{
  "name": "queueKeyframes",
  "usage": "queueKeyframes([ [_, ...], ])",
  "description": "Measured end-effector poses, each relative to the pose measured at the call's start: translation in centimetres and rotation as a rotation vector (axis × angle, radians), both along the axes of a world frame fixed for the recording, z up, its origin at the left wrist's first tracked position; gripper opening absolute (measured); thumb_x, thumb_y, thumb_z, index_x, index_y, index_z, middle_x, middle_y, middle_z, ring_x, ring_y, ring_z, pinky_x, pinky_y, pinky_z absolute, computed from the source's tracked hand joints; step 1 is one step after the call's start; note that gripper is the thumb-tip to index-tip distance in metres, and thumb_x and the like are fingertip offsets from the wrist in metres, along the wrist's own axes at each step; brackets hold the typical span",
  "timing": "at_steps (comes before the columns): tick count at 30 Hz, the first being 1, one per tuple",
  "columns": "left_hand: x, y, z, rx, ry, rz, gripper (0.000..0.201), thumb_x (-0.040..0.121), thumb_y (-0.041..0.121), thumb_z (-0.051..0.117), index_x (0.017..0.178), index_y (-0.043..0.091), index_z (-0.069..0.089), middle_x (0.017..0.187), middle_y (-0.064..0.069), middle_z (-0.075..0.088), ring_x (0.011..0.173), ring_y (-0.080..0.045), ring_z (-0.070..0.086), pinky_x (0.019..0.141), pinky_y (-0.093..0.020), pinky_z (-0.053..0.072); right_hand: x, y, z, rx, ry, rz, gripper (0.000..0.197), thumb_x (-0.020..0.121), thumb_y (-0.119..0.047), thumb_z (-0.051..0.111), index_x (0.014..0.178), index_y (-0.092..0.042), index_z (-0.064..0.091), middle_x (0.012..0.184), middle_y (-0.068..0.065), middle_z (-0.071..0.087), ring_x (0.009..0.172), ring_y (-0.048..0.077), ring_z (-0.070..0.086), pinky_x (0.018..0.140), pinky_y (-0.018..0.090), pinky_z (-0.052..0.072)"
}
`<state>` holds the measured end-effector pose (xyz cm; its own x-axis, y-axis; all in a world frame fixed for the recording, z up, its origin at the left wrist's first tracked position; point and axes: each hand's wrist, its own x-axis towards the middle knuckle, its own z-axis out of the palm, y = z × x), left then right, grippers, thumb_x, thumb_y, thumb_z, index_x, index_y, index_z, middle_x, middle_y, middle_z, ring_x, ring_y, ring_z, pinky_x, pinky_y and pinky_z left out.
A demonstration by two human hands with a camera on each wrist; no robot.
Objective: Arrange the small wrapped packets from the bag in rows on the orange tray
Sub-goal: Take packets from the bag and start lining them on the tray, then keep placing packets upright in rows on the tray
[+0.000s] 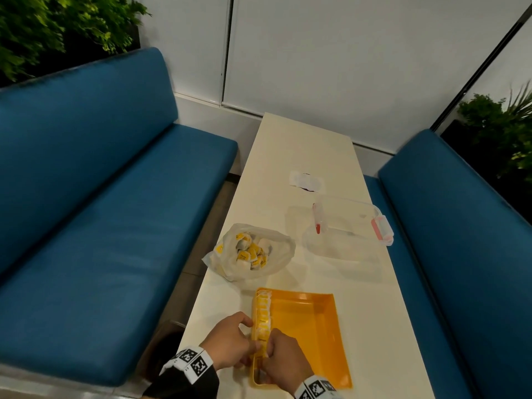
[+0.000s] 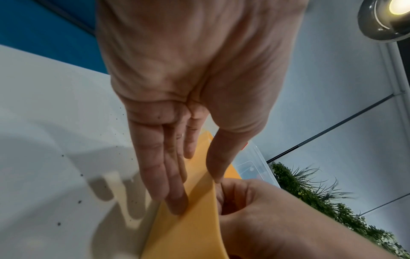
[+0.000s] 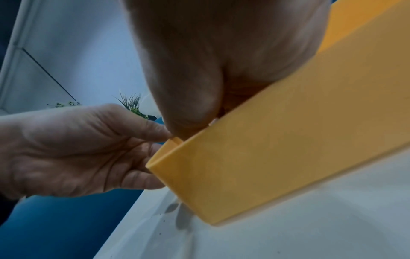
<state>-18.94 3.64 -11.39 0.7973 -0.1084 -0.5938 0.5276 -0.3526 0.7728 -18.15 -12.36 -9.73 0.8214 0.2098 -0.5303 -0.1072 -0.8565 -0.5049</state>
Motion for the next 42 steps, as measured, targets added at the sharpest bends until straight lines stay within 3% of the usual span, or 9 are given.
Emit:
queueKeyframes([
  [2,0.0,0.0,0.0,-0.006,0.001,0.003,0.041,0.085,0.022,0.076,0.119,0.023,0.053,0.078,-0.005,0.071,0.065,-0.017,0.073,0.056,-0.025,0.056,-0.1,0.0,0.1,0.001,0.006,-0.003,0.023,0.074,-0.016,0.061,0.068,-0.028,0.042,0.068,-0.01,0.051,0.077,0.021,0.064,0.063,0.027,0.05],
  [7,0.1,0.2,-0.2,-0.013,0.003,-0.009,0.042,0.084,0.018,0.075,0.119,0.022,0.053,0.081,-0.009,0.071,0.064,-0.019,0.071,0.053,-0.025,0.053,-0.2,-0.2,0.3,-0.017,0.028,0.091,0.018,0.065,-0.024,0.068,0.066,-0.027,0.051,0.085,-0.004,0.065,0.076,0.01,0.059,0.059,0.014,0.041],
  [22,0.0,0.4,1.0,0.039,0.0,-0.085,0.044,0.083,0.024,0.076,0.12,0.025,0.052,0.084,-0.006,0.074,0.064,-0.016,0.07,0.059,-0.027,0.059,0.0,0.6,0.1,-0.079,-0.072,0.137,0.015,0.088,-0.024,0.059,0.08,-0.033,0.049,0.099,-0.001,0.055,0.09,0.015,0.051,0.084,0.026,0.046],
  [25,0.3,0.8,2.4,0.129,-0.003,-0.192,0.045,0.08,0.043,0.077,0.116,0.025,0.056,0.092,-0.003,0.071,0.067,-0.012,0.07,0.06,-0.025,0.058,-0.1,0.8,0.9,-0.077,-0.1,0.114,0.007,0.088,-0.031,0.054,0.089,-0.034,0.06,0.1,0.0,0.06,0.09,0.015,0.055,0.072,0.019,0.039],
  [27,1.2,1.0,4.5,0.182,-0.042,-0.261,0.038,0.083,0.049,0.073,0.107,0.021,0.062,0.091,0.0,0.07,0.062,-0.008,0.07,0.058,-0.023,0.056,0.2,0.5,0.8,-0.052,-0.091,0.062,0.028,0.08,-0.036,0.05,0.1,-0.032,0.069,0.098,-0.005,0.067,0.088,0.01,0.058,0.073,0.017,0.043],
  [30,4.0,1.4,7.9,0.314,-0.259,-0.284,0.023,0.094,0.037,0.061,0.099,0.017,0.069,0.087,0.006,0.068,0.064,-0.004,0.064,0.06,-0.018,0.05,1.3,-0.1,1.7,-0.029,-0.097,0.019,0.004,0.073,-0.033,0.061,0.074,-0.03,0.062,0.079,-0.009,0.067,0.076,0.004,0.061,0.075,0.019,0.052],
  [32,6.7,1.7,9.6,0.437,-0.389,-0.255,0.019,0.096,0.028,0.055,0.095,0.017,0.07,0.094,0.004,0.069,0.077,-0.008,0.062,0.066,-0.021,0.049,2.8,-0.7,2.8,0.026,-0.12,-0.061,0.013,0.074,-0.031,0.07,0.07,-0.026,0.058,0.068,-0.003,0.065,0.065,0.008,0.063,0.069,0.025,0.054],
  [36,12.0,1.8,10.5,0.651,-0.445,-0.334,0.023,0.091,0.011,0.05,0.099,0.01,0.071,0.104,-0.005,0.069,0.097,-0.024,0.067,0.074,-0.03,0.049,6.3,-0.8,6.0,0.216,-0.242,-0.295,0.019,0.083,-0.032,0.072,0.087,-0.018,0.059,0.073,0.006,0.068,0.058,0.016,0.07,0.055,0.031,0.052],
  [42,16.8,1.0,7.8,0.817,-0.381,-0.582,0.025,0.094,0.013,0.059,0.119,0.01,0.065,0.122,-0.011,0.067,0.109,-0.031,0.065,0.089,-0.036,0.05,11.4,0.9,8.1,0.391,-0.197,-0.513,0.05,0.088,-0.04,0.069,0.122,-0.018,0.04,0.089,0.008,0.069,0.066,0.023,0.073,0.05,0.03,0.057],
])
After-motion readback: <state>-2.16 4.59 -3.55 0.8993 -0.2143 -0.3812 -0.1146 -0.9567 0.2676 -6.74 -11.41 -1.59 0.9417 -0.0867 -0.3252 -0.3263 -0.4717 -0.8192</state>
